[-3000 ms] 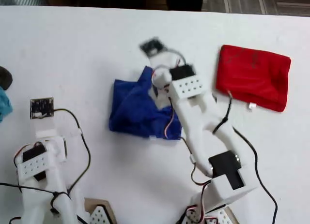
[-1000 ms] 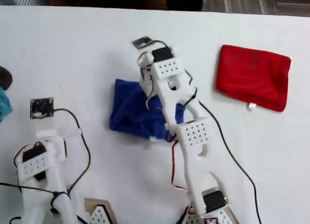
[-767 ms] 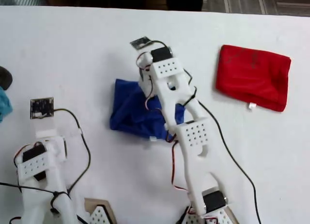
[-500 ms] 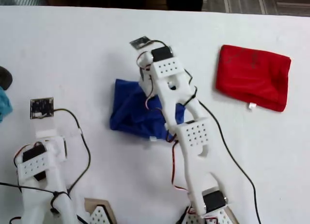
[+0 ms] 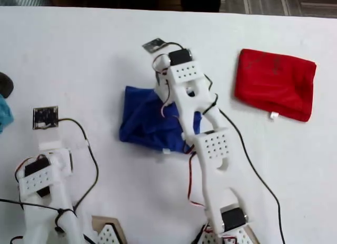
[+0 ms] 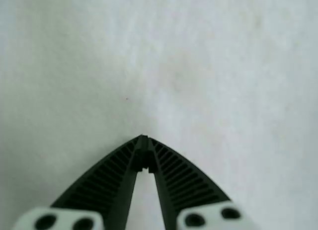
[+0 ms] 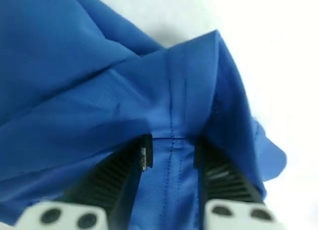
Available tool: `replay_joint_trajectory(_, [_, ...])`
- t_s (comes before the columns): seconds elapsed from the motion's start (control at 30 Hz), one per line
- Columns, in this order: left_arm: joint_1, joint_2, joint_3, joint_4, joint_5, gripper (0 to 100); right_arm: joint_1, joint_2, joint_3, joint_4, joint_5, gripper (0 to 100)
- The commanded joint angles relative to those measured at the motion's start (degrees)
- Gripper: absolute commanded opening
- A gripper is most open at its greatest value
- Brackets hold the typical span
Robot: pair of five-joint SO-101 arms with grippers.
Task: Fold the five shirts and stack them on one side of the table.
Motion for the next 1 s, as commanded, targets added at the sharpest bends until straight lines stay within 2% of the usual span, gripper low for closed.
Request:
replay_joint_trajectory(0.0, [-0.26,-1.05,-0.22,-0.79,0.53,3,1.54,-5.49,-1.93,0.92,2.02,14.9])
replay_joint_trajectory(0.5, [-0.26,-1.05,-0.22,-0.79,0.53,3,1.36,-2.51,-1.58,0.84,2.2,14.7])
replay_joint_trajectory(0.57, [-0.26,-1.05,-0.22,-0.79,0.53,3,1.36,-1.27,-1.85,0.75,2.2,12.3])
replay_joint_trajectory(0.67, [-0.26,-1.05,-0.22,-0.79,0.53,3,1.71,-1.63,-2.9,0.66,1.93,2.2])
replay_joint_trajectory(0.97, [-0.26,-1.05,-0.22,-0.79,0.53,3,1.71,-7.87,-7.3,1.01,1.76,1.9])
